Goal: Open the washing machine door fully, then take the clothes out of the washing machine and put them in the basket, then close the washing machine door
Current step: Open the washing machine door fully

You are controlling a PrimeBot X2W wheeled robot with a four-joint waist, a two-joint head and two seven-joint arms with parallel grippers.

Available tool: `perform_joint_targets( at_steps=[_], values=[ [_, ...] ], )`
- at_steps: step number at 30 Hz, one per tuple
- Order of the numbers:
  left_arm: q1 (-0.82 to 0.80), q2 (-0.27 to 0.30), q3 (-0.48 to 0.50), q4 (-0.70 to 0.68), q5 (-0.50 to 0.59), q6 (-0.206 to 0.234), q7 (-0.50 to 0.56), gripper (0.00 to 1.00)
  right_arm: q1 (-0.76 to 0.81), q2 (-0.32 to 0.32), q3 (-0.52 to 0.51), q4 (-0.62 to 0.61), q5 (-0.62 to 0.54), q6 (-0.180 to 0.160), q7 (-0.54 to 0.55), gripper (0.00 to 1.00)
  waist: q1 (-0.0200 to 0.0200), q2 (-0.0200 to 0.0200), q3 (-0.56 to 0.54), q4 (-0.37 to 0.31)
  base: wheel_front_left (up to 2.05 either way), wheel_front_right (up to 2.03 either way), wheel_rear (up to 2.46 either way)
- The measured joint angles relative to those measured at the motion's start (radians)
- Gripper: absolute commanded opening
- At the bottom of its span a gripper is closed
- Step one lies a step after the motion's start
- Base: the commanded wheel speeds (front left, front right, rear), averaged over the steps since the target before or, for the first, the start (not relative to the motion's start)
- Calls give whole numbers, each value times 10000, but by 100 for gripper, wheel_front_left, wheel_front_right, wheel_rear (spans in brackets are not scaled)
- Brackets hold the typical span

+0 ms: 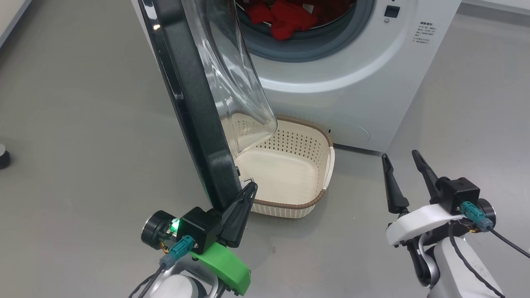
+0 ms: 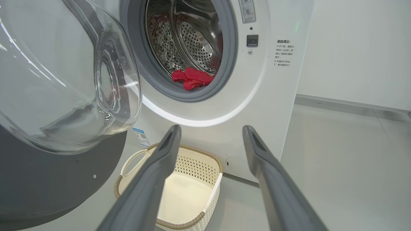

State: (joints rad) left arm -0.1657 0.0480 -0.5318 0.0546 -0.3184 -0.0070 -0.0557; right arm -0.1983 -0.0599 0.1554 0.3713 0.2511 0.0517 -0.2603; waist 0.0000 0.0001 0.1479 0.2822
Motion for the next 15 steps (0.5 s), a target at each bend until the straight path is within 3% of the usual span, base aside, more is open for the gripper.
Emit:
perform_joint_targets(
  at_steps=[15],
  values=[
    [-79, -109, 207, 531, -278, 247, -403, 0, -40, 31, -226, 13, -79, 33, 0, 100, 0, 0, 61, 363, 0, 0, 0]
  ],
)
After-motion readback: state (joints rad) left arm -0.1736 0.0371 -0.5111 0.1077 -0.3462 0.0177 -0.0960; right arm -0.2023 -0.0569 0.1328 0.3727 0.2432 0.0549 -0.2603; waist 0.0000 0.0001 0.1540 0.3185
